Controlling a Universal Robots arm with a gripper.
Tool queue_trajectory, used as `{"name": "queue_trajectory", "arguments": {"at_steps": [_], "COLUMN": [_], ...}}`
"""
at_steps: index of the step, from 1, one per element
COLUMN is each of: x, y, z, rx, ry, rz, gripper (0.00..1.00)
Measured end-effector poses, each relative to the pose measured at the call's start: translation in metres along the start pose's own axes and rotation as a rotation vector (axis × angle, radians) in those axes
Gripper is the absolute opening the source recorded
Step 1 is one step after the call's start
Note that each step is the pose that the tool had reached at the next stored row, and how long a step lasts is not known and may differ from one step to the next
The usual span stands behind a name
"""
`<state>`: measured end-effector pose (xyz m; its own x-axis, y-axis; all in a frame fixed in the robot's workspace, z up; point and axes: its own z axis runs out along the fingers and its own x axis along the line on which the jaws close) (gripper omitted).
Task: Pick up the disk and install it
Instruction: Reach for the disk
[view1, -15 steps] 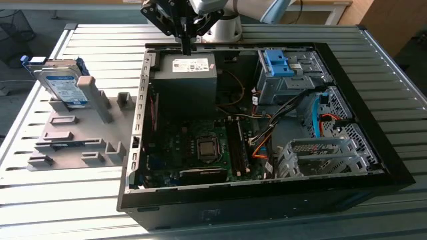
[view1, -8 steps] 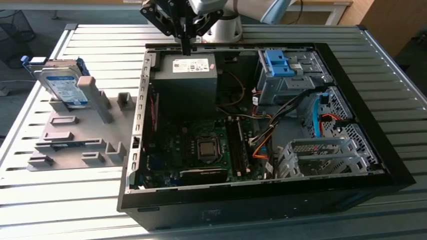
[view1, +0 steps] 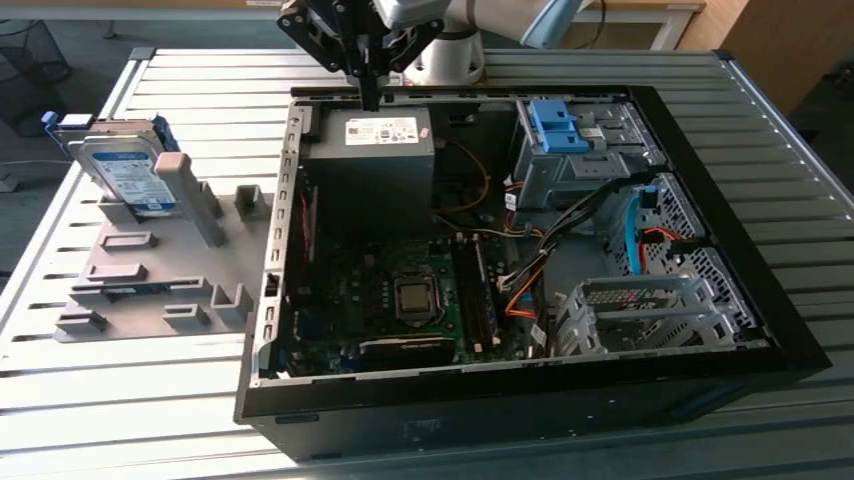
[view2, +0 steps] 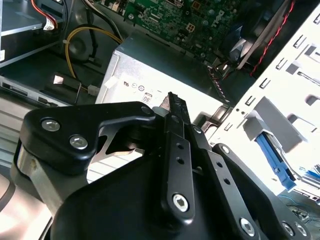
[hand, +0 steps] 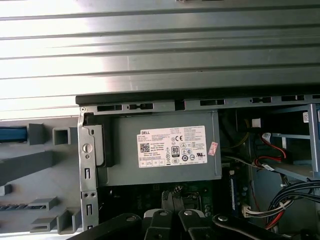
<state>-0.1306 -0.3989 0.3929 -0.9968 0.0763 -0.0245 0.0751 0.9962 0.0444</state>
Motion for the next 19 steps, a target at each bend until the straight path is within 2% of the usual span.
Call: {"name": "queue_trajectory", "arguments": {"at_steps": [8,10,19], "x": [0.0023,0.0097,0.0112], "y": [-0.0002,-0.0007,-0.0009], "z": [0.0000,0.0000,0.0003], "rx": [0.0000,0.0000,0.0000], "ry": [0.0000,0.0000,0.0000], "rz": [0.000,0.000,0.000], "gripper": [0.11,0.11,0.11]}}
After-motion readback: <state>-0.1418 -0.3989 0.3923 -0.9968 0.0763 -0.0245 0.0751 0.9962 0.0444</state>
